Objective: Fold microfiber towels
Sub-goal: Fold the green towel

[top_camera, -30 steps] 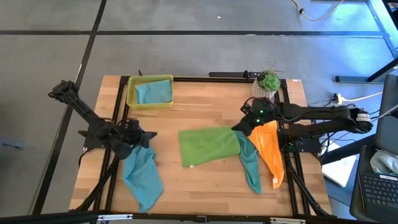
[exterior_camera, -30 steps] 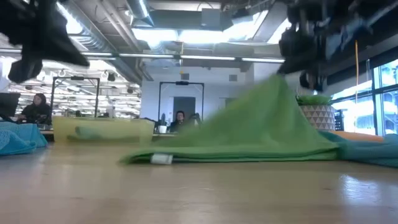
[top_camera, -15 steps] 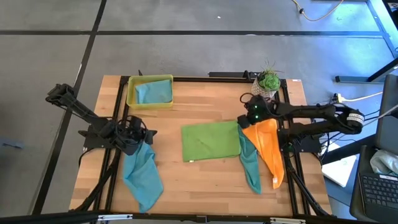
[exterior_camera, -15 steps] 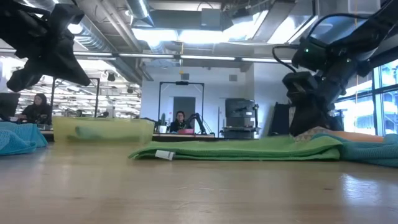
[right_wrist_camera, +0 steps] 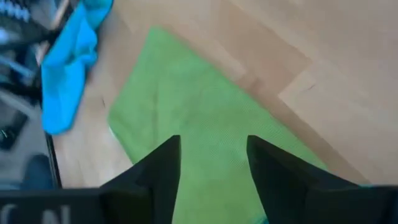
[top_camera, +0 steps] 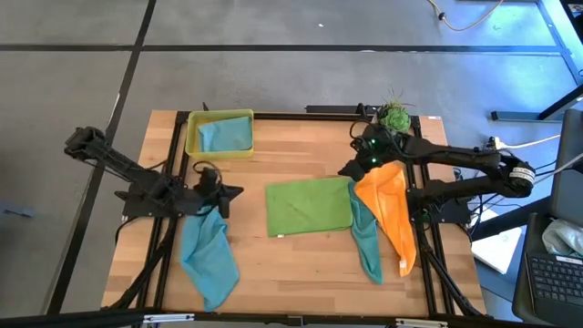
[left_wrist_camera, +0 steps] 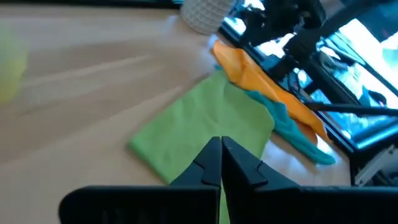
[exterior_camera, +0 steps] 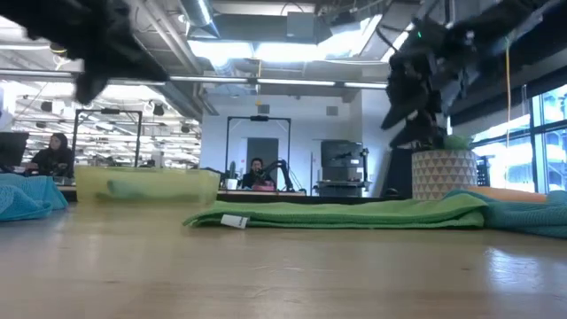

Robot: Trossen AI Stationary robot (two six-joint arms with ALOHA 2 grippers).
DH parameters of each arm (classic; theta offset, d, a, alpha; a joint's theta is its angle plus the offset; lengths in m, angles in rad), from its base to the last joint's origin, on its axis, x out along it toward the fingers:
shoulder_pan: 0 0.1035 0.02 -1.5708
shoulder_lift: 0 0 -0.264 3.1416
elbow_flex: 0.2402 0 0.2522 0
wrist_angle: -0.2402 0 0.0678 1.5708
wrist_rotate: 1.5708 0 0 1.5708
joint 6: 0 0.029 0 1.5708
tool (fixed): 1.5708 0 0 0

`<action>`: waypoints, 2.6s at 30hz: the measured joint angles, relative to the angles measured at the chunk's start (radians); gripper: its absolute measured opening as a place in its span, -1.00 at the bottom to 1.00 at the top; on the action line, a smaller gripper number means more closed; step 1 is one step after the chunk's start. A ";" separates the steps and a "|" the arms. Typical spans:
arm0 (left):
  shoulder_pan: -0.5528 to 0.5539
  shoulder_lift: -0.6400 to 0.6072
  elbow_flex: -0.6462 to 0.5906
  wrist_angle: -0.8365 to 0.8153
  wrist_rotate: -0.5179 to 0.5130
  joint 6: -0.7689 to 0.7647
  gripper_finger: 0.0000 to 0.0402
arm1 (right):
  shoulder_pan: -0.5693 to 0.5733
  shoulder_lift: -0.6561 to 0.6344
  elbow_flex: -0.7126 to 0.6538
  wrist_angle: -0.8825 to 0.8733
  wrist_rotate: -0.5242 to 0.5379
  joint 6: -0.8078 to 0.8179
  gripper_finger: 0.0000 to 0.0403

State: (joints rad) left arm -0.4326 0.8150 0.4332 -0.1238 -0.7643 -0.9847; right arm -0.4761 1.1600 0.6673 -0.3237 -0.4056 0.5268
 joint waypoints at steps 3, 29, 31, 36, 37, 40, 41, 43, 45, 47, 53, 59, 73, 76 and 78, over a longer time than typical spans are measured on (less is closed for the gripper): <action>0.129 0.028 0.000 0.098 0.164 0.094 -1.00 | 0.046 0.000 0.126 -0.166 0.080 -0.083 -0.15; 0.549 0.980 0.466 0.101 1.014 0.681 -1.00 | 0.363 -0.025 0.419 -0.504 0.046 0.077 -0.69; 0.556 1.011 0.468 0.061 1.023 0.649 -1.00 | 0.399 -0.039 0.419 -0.523 0.065 0.098 -0.80; 0.545 1.023 0.476 -0.059 1.056 0.621 -1.00 | 0.457 -0.080 0.419 -0.555 0.169 0.124 -0.97; 0.538 1.019 0.476 -0.082 1.058 0.620 -1.00 | 0.464 -0.085 0.419 -0.564 0.196 0.127 -0.96; 0.515 1.005 0.475 -0.143 1.052 0.590 -1.00 | 0.474 -0.098 0.419 -0.599 0.259 0.146 -0.94; 0.506 1.002 0.476 -0.157 1.048 0.569 -1.00 | 0.474 -0.101 0.419 -0.607 0.269 0.147 -0.94; 0.481 0.994 0.476 -0.216 1.048 0.510 -1.00 | 0.474 -0.103 0.419 -0.617 0.274 0.146 -0.95; 0.449 0.993 0.476 -0.239 1.044 0.429 -1.00 | 0.474 -0.102 0.419 -0.621 0.274 0.133 -0.97; 0.416 0.991 0.476 -0.247 1.014 0.329 -1.00 | 0.474 -0.103 0.419 -0.622 0.274 0.122 -0.98; 0.279 0.978 0.471 -0.274 0.995 0.032 -1.00 | 0.475 -0.102 0.419 -0.615 0.281 0.096 -0.92; 0.141 0.948 0.460 -0.264 0.871 -0.371 -1.00 | 0.503 -0.097 0.372 -0.563 0.280 0.007 -0.95; 0.096 0.929 0.451 0.201 0.840 -0.736 -1.00 | 0.619 -0.084 0.006 -0.078 0.045 0.259 -0.92; 0.138 0.927 0.452 0.297 0.827 -0.680 -1.00 | 0.667 -0.085 -0.042 -0.013 0.039 0.348 -0.92; 0.167 0.922 0.452 0.337 0.852 -0.620 -1.00 | 0.722 -0.092 -0.049 0.011 0.101 0.385 -0.92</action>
State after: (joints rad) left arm -0.2655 1.7375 0.8852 0.2133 0.0878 -1.6050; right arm 0.2463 1.0684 0.6187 -0.3123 -0.3048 0.9118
